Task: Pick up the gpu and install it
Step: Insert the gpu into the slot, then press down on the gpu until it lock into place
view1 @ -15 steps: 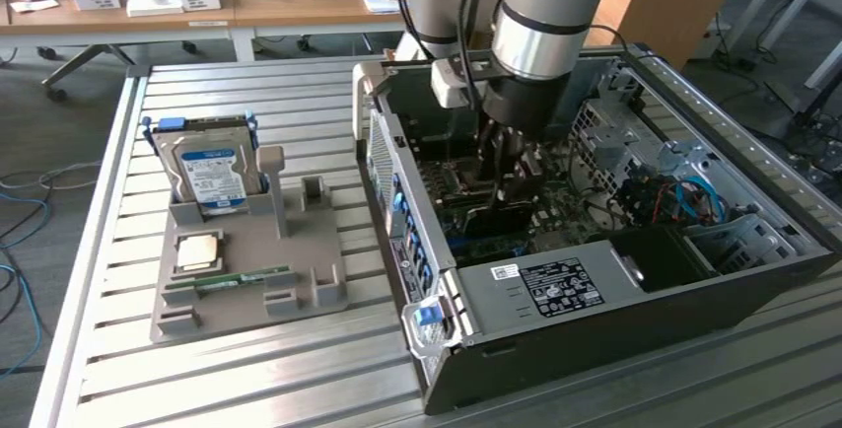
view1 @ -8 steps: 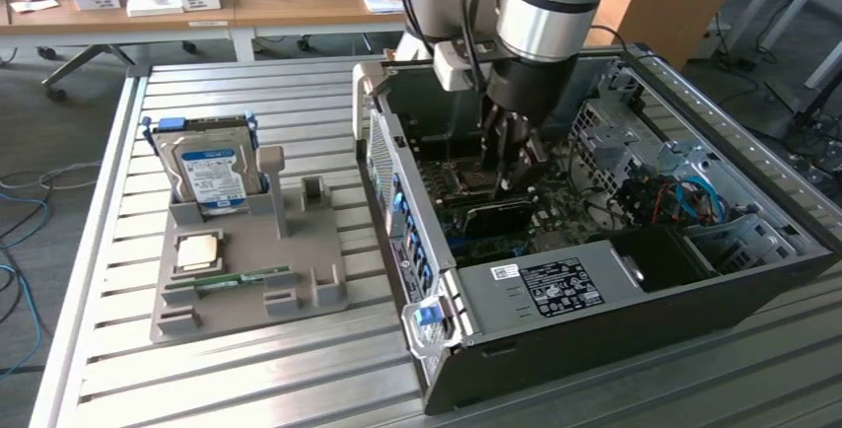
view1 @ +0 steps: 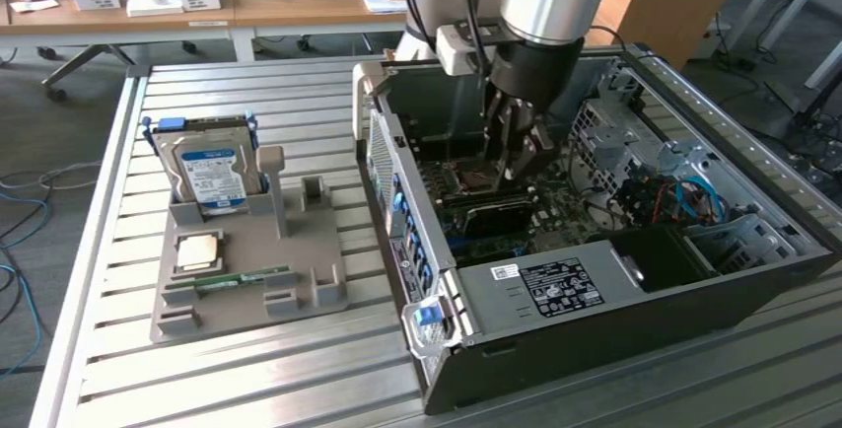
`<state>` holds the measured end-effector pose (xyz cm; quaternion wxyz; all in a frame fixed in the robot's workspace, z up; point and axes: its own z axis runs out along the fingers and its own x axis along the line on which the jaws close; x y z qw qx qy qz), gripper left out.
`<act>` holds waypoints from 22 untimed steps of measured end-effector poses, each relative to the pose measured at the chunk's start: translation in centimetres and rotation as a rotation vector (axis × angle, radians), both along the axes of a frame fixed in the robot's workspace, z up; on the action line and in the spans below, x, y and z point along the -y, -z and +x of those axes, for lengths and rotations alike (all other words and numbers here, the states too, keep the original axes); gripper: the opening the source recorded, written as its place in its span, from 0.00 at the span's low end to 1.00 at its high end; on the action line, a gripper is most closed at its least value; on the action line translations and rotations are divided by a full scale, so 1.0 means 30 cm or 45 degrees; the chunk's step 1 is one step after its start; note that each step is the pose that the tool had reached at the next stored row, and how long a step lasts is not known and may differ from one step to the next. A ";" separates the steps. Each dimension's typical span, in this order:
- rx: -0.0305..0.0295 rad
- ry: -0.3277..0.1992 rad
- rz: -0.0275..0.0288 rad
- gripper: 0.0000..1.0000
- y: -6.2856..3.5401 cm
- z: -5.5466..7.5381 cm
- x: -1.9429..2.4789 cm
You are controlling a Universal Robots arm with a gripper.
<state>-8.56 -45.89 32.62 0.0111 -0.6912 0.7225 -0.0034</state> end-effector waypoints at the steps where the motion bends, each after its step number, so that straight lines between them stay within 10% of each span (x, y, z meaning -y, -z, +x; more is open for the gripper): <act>1: 0.0001 0.000 0.0002 0.51 -0.002 0.000 0.000; 22: 0.0000 0.000 0.0000 0.51 -0.014 0.000 0.000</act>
